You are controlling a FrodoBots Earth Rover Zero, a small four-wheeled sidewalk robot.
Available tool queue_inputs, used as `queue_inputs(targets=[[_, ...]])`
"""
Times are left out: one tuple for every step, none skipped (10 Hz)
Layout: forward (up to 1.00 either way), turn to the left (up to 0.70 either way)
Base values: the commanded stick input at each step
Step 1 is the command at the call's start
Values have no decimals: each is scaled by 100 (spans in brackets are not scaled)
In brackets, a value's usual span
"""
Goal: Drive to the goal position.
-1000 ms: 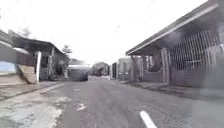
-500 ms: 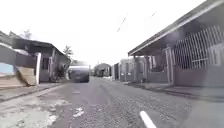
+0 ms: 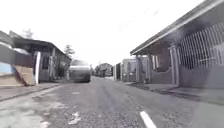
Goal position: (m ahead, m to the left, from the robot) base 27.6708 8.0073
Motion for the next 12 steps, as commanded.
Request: queue_inputs(targets=[[50,0],[50,0],[50,0],[50,0],[50,0],[50,0],[50,0],[50,0],[50,0],[50,0],[50,0],[50,0]])
